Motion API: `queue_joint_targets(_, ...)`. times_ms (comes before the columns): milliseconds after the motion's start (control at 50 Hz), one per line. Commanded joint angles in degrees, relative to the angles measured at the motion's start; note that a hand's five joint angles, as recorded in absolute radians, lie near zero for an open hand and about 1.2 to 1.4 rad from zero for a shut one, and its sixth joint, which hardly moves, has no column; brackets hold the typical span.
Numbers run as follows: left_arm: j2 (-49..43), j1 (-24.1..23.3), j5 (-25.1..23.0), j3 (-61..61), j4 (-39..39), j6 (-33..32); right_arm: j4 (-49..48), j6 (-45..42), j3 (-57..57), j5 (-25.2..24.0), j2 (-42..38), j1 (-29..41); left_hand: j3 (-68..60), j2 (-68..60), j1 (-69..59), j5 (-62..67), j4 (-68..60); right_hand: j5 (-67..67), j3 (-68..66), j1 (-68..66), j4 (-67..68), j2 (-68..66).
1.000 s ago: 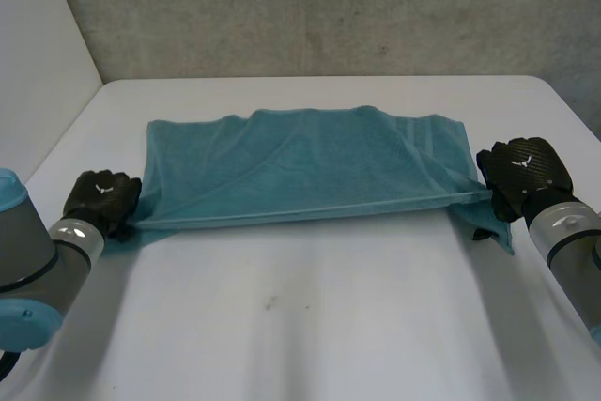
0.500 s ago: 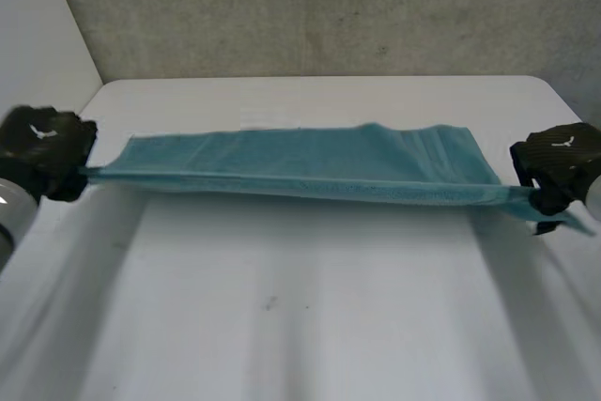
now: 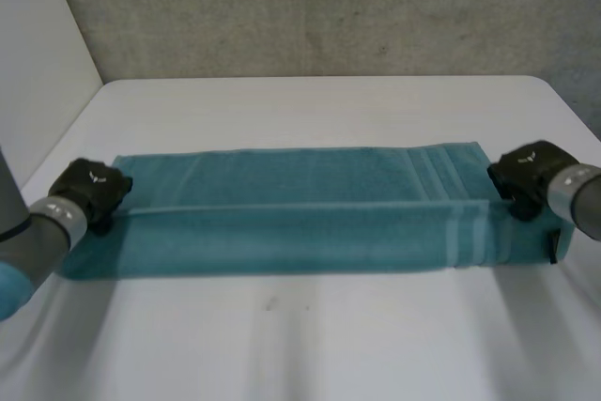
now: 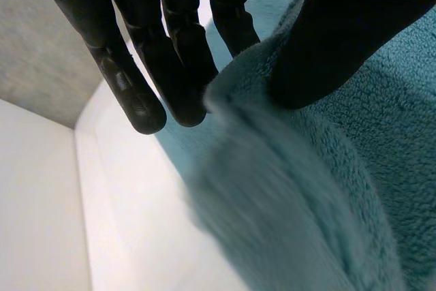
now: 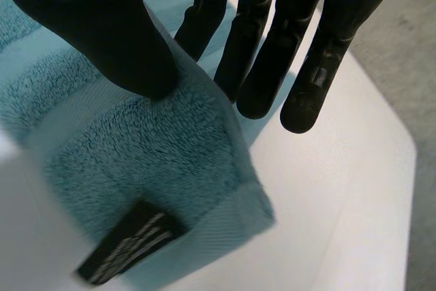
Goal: Fold the laundry
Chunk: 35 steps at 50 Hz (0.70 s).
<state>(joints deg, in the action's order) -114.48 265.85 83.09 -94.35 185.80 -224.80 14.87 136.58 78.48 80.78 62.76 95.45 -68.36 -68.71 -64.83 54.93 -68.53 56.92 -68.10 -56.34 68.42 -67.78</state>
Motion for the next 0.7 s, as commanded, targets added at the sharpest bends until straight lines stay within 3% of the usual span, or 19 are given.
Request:
queue_joint_targets(20, -7.8, -2.6, 0.1, 12.7, 6.8, -0.4, -10.2, 0.1, -10.3, 2.3, -8.4, 4.7, -11.6, -11.3, -15.2, 15.1, -11.5, 13.1, -11.9, -23.7, 11.6, -12.2)
queue_joint_targets(200, -18.0, -5.3, 0.4, 23.8, 15.0, -0.6, -20.5, -0.4, -19.6, 4.1, -18.6, 6.4, -11.6, -11.3, -15.2, 15.1, -11.5, 13.1, -11.9, -23.7, 11.6, -12.2)
queue_joint_targets(420, -27.9, -5.8, 0.2, 32.7, 16.4, -0.7, -25.7, -0.4, -34.8, 7.5, -32.2, 7.6, -11.6, -11.3, -15.2, 15.1, -11.5, 13.1, -11.9, -23.7, 11.6, -12.2)
queue_joint_targets(460, -28.3, -5.8, 0.1, 32.7, 17.3, -0.7, -26.0, -0.5, -35.6, 7.6, -33.1, 7.8, -11.6, -11.3, -15.2, 15.1, -11.5, -14.4, 15.6, 3.9, -15.9, 15.3)
queue_joint_targets(480, -28.3, -5.8, -0.1, 32.2, 19.1, -0.6, -25.9, -0.6, -35.7, 7.6, -33.3, 8.0, 10.7, 11.0, 7.1, -7.2, 10.8, -33.8, 34.9, 23.2, -35.3, 34.6)
queue_joint_targets(500, -28.2, -6.0, -0.3, 31.7, 20.3, -0.7, -25.9, -0.6, -35.8, 7.8, -33.3, 8.1, 49.2, 49.5, 45.6, -45.7, 49.4, -51.9, 53.1, 41.4, -53.4, 52.8)
queue_joint_targets(560, -27.3, -7.2, -1.0, 29.3, 24.2, -0.4, -25.4, 0.0, -35.3, 9.8, -32.9, 8.8, 58.4, 58.7, 54.8, -54.9, 58.5, -56.9, 58.1, 46.3, -58.4, 57.8)
queue_joint_targets(700, -22.4, -7.7, -3.6, 24.6, 33.2, 0.2, -23.8, 0.9, -30.0, 10.7, -26.9, 9.6, 58.4, 58.7, 54.8, -54.9, 58.5, -56.9, 58.1, 46.3, -58.4, 57.8)
